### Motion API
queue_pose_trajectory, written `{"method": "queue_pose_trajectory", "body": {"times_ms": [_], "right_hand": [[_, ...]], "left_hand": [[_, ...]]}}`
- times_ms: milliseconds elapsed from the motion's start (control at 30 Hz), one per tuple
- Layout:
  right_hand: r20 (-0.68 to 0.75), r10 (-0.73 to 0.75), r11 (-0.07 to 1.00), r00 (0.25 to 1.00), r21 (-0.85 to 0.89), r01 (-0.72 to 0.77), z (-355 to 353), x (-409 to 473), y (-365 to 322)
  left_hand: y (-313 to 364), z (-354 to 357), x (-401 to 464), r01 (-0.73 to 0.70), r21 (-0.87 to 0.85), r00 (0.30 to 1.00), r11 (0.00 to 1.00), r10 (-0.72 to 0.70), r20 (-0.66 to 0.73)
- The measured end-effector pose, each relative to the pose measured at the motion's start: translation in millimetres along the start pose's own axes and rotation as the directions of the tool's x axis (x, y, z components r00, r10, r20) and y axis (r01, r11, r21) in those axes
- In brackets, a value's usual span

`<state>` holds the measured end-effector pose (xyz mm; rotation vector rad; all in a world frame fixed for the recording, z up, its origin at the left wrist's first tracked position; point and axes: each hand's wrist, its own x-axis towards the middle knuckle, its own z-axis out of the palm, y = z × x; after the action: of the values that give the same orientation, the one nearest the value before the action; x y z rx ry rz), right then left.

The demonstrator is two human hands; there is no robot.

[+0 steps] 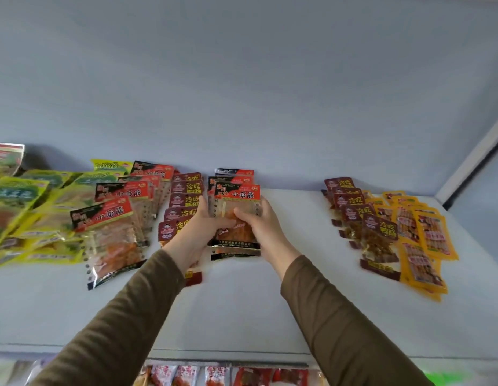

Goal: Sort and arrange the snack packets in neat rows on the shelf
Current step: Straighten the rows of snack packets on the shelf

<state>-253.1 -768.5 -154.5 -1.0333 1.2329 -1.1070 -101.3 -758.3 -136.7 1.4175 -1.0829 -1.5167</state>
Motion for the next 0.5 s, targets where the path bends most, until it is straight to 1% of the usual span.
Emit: {"method": "queue_pose_trajectory", "body": {"times_ms": [100,233,333,400,500], "right_hand": [[-0.016,0.0,0.998,1.0,-0.067,-0.001,3.8,-3.4,1.8],[-0.003,-0.058,0.989,0.998,-0.135,0.058,0.7,-15.3,3.9],[0.018,-0.056,0.993,0.998,-0.099,0.057,2.8,-18.9,7.4],[0.03,-0.057,0.995,0.998,-0.076,0.059,7.2,-21.8,10.3],[0.007,-0.094,0.994,0.996,-0.051,0.094,9.2,-24.0,13.7]], "left_hand": [[-1.7,-6.8,-0.2,-0.002,0.048,0.999,0.999,0.0,0.039],[-7.5,-9.2,1.0,-0.053,0.095,0.999,0.994,0.052,0.017],[-10.2,-10.9,6.8,-0.082,0.1,0.997,0.992,0.081,0.021],[-4.0,-10.3,0.9,-0.131,0.114,0.991,0.985,0.129,0.026],[-0.2,-12.7,-5.5,-0.184,0.157,0.983,0.97,0.182,0.03]]}}
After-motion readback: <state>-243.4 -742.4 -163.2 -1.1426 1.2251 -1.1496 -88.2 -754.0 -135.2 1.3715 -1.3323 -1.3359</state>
